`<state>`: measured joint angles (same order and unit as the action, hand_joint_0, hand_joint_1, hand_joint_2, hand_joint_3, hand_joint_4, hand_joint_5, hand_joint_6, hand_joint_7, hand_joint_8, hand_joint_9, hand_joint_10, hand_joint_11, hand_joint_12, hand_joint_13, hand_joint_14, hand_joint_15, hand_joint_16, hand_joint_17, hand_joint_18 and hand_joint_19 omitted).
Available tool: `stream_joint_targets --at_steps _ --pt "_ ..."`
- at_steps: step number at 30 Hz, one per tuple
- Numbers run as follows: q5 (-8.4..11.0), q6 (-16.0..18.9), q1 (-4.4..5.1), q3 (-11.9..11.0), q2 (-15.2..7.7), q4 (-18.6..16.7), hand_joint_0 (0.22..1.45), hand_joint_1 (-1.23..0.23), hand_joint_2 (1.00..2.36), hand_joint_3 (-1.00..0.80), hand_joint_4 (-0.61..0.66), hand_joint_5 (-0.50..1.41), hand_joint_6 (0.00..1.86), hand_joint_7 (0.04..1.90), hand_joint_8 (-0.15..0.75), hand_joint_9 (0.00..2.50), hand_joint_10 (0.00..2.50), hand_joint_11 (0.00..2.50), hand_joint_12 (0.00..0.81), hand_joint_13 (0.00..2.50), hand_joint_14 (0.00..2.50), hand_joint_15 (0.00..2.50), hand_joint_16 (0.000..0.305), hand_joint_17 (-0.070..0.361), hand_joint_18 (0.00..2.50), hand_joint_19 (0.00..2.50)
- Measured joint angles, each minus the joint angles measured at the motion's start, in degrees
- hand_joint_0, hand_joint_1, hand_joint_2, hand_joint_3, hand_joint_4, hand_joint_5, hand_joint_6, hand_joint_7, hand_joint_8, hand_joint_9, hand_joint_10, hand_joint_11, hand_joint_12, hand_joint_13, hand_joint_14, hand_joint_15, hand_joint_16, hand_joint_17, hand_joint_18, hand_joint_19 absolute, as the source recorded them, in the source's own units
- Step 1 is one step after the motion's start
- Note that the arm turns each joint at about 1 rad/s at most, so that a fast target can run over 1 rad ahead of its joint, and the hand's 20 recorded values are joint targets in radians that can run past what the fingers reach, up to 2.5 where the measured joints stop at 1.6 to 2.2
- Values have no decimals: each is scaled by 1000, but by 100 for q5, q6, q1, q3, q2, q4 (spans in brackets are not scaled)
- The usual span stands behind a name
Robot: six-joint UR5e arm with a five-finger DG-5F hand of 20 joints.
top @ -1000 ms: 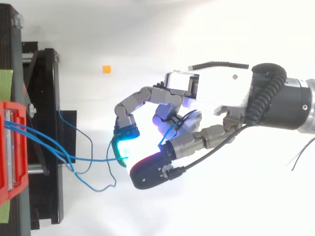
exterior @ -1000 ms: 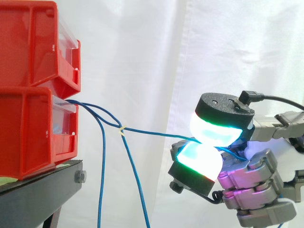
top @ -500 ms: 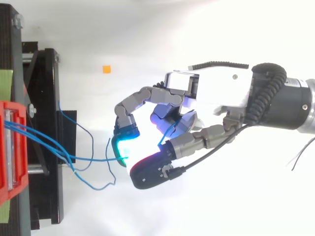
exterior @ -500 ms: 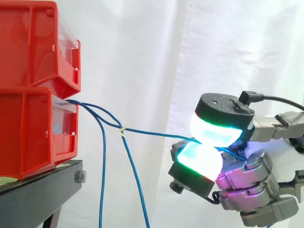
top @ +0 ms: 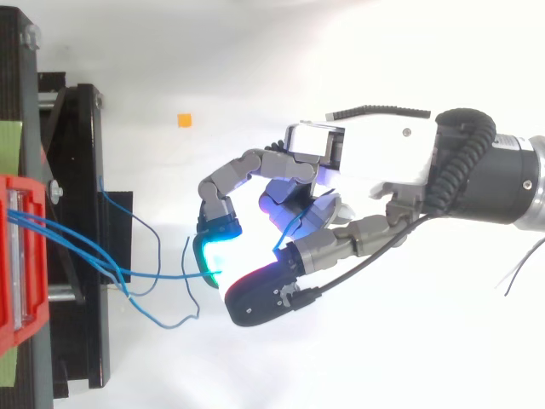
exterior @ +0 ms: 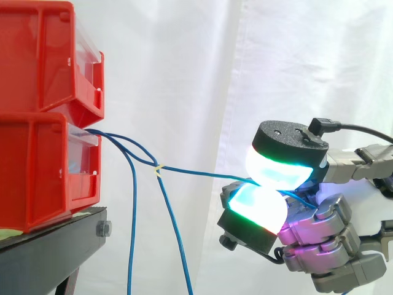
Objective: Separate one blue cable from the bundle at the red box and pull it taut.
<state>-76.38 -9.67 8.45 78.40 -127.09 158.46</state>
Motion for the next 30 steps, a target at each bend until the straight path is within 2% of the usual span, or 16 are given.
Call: stream_joint_targets --at_steps 30 --pt "-1 0 0 1 0 1 607 -755 1023 -31 -63 -65 846 1309 344 941 2335 1745 435 855 2500 1564 54 121 1543 1690"
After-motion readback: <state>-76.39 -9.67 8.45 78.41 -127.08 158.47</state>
